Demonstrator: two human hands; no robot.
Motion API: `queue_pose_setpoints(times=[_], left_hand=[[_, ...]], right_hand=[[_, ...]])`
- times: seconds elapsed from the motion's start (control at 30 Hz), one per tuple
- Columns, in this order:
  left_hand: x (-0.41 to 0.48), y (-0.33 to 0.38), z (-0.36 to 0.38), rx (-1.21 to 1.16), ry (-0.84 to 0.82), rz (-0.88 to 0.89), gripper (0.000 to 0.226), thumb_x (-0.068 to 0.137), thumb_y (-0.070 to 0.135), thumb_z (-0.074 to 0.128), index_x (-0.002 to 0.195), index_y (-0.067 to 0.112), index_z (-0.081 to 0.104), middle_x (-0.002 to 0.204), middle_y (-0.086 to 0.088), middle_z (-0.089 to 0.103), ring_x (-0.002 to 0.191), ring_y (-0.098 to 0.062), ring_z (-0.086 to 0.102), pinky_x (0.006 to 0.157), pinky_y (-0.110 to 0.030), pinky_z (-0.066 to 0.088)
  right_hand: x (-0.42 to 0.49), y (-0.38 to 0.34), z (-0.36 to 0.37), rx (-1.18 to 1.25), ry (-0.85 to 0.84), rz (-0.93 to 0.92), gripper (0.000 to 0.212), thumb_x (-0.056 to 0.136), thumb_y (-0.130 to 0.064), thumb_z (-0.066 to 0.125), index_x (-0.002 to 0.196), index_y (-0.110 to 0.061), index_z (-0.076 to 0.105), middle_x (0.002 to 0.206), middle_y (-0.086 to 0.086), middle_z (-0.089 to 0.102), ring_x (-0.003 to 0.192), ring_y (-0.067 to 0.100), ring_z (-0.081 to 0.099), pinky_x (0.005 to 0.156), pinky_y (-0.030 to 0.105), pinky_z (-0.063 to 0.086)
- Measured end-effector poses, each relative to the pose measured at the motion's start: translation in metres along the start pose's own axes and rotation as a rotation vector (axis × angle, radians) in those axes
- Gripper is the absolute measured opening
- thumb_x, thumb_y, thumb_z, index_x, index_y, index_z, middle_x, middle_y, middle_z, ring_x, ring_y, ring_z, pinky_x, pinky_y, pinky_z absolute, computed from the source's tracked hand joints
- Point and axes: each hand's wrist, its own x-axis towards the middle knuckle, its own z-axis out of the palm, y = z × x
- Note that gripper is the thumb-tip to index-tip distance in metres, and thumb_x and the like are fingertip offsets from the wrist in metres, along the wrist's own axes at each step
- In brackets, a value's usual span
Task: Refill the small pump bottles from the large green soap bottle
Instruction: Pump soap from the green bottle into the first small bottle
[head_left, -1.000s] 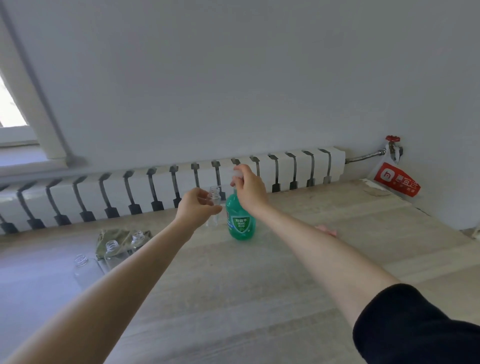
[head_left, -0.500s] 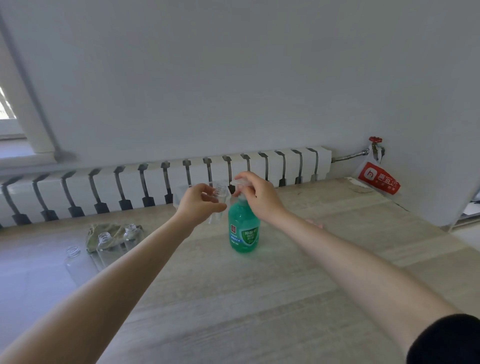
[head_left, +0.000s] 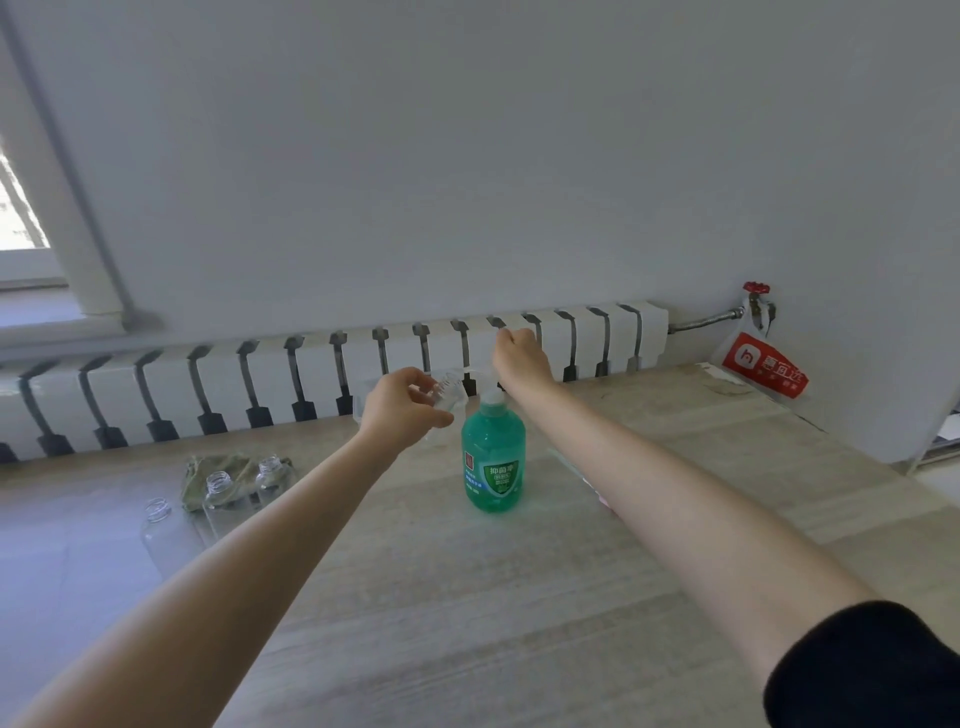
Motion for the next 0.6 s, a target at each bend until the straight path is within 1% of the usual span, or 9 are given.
queue_pose_setpoints(times=[0.07,0.1,0.17,0.2,0.27,0.33,0.4,0.47,0.6], left_hand=[[0.003,0.001,-0.001,0.011,-0.006,0.015,0.037,0.074,0.007,0.077,0.107,0.011,0.060,0.094,-0.002,0.063,0.079,-0.012,0.059,0.056,-0.018,0.044],[0.005,0.001,-0.002,0.021,-0.008,0.026,0.037,0.073,0.007,0.077,0.105,0.012,0.060,0.095,-0.003,0.064,0.081,-0.013,0.060,0.057,-0.018,0.044],[0.008,0.002,-0.002,0.034,-0.011,0.053,0.036,0.072,0.007,0.079,0.102,0.015,0.060,0.098,-0.004,0.065,0.086,-0.016,0.062,0.062,-0.020,0.048],[0.010,0.002,-0.002,0.036,-0.012,0.066,0.035,0.071,0.007,0.079,0.100,0.016,0.060,0.098,-0.004,0.066,0.088,-0.017,0.062,0.065,-0.023,0.051],[0.013,0.002,0.000,0.046,-0.014,0.095,0.034,0.071,0.008,0.079,0.098,0.018,0.060,0.098,-0.004,0.066,0.090,-0.017,0.063,0.076,-0.031,0.055],[0.015,0.002,0.001,0.059,-0.015,0.121,0.033,0.071,0.009,0.079,0.097,0.019,0.060,0.098,-0.003,0.067,0.090,-0.017,0.063,0.082,-0.035,0.055],[0.017,0.002,0.002,0.065,0.000,0.146,0.033,0.071,0.010,0.080,0.097,0.020,0.061,0.097,-0.002,0.067,0.089,-0.017,0.063,0.082,-0.036,0.055],[0.018,0.002,0.002,0.082,0.019,0.172,0.033,0.070,0.012,0.080,0.097,0.019,0.063,0.096,-0.001,0.067,0.089,-0.017,0.063,0.082,-0.034,0.055],[0.019,0.001,-0.001,0.105,0.044,0.228,0.035,0.070,0.011,0.080,0.101,0.017,0.066,0.096,0.000,0.066,0.087,-0.014,0.061,0.081,-0.029,0.053]], right_hand=[[0.005,-0.009,0.004,-0.068,-0.051,0.112,0.032,0.098,-0.015,0.031,0.125,-0.003,0.044,0.098,0.009,0.052,0.080,0.019,0.047,0.059,0.026,0.032],[0.007,-0.011,0.006,-0.132,-0.078,0.139,0.034,0.098,-0.010,0.035,0.129,0.000,0.042,0.091,0.009,0.051,0.073,0.017,0.046,0.053,0.025,0.030],[0.008,-0.013,0.007,-0.230,-0.116,0.159,0.031,0.097,-0.004,0.039,0.127,0.002,0.046,0.074,0.005,0.040,0.060,0.013,0.037,0.047,0.021,0.026],[0.008,-0.015,0.009,-0.260,-0.112,0.165,0.030,0.097,-0.002,0.040,0.126,0.003,0.047,0.072,0.004,0.036,0.058,0.011,0.035,0.047,0.020,0.026],[0.013,-0.015,0.010,-0.302,-0.150,0.146,0.031,0.098,-0.002,0.037,0.128,0.004,0.045,0.076,0.005,0.038,0.060,0.010,0.034,0.052,0.018,0.030],[0.015,-0.014,0.007,-0.326,-0.165,0.118,0.035,0.099,-0.003,0.033,0.133,0.004,0.038,0.082,0.008,0.046,0.062,0.010,0.035,0.054,0.019,0.030],[0.017,-0.014,0.005,-0.322,-0.166,0.115,0.041,0.099,-0.004,0.034,0.139,0.003,0.030,0.107,0.013,0.055,0.071,0.012,0.045,0.051,0.020,0.029],[0.016,-0.016,0.005,-0.305,-0.173,0.113,0.047,0.099,-0.005,0.035,0.144,0.001,0.022,0.130,0.016,0.049,0.089,0.017,0.053,0.058,0.022,0.035],[0.015,-0.013,0.005,-0.288,-0.186,0.116,0.052,0.100,-0.009,0.033,0.148,0.000,0.015,0.136,0.016,0.044,0.110,0.022,0.050,0.077,0.026,0.037]])
